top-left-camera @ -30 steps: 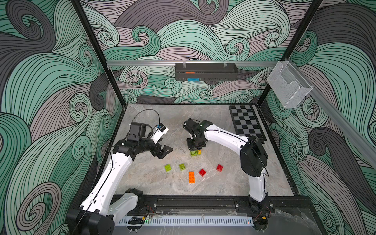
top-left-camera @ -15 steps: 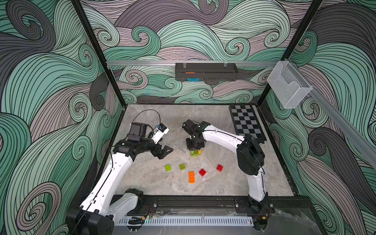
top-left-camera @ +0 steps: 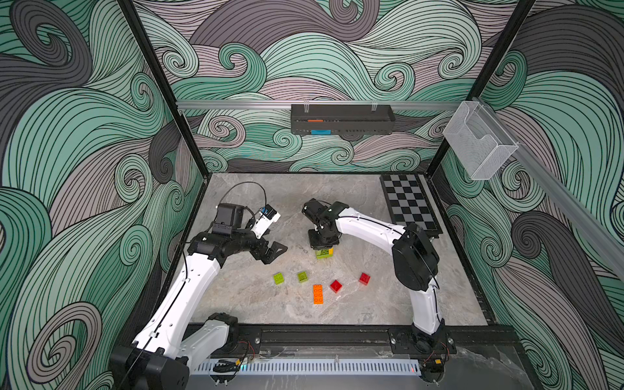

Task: Assemble a giraffe with lego
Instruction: Assemble the lego brick with the lego brick.

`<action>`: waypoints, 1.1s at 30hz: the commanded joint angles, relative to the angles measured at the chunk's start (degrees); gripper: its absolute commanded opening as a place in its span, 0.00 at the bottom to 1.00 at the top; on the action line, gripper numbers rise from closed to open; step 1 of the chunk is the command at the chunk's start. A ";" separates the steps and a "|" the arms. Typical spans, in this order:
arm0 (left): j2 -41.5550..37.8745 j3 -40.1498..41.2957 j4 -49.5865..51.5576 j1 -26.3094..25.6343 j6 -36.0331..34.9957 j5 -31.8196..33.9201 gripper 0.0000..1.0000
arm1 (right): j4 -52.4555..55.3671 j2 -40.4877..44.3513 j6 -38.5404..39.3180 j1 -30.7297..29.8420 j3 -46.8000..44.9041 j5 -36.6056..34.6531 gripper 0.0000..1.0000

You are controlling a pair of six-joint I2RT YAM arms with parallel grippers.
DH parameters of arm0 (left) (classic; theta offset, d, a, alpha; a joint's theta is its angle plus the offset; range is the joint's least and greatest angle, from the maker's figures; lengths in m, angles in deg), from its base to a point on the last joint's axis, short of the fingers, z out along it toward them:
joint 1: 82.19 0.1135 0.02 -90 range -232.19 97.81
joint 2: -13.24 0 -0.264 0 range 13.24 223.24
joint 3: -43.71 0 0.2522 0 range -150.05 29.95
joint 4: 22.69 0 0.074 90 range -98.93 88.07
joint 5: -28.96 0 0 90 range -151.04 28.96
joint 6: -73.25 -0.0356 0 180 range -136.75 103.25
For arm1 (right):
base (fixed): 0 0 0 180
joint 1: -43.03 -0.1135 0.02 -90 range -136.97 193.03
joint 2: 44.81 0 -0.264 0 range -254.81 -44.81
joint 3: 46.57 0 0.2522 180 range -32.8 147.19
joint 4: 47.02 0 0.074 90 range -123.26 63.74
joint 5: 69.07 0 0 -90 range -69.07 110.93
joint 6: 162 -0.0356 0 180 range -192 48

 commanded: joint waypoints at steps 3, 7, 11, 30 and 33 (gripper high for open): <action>-0.78 -0.14 -0.30 -0.23 -0.90 -0.03 0.99 | 2.01 -1.16 1.70 -0.82 -1.25 0.67 0.00; -0.78 -0.10 -0.36 -0.23 -0.86 -0.07 0.99 | 2.80 -1.14 2.82 -0.91 -1.25 -0.37 0.00; -0.86 -0.12 -0.38 -0.23 -0.90 -0.07 0.99 | 3.68 -1.23 3.83 -1.04 -1.17 -0.94 0.00; -0.86 0.14 -0.55 -0.23 -1.08 0.02 0.99 | 4.61 0.34 2.13 -1.55 -3.73 -2.81 0.00; -0.82 0.14 -0.47 -0.23 -1.08 0.02 0.99 | 4.67 0.07 1.57 -1.57 -3.98 -3.02 0.00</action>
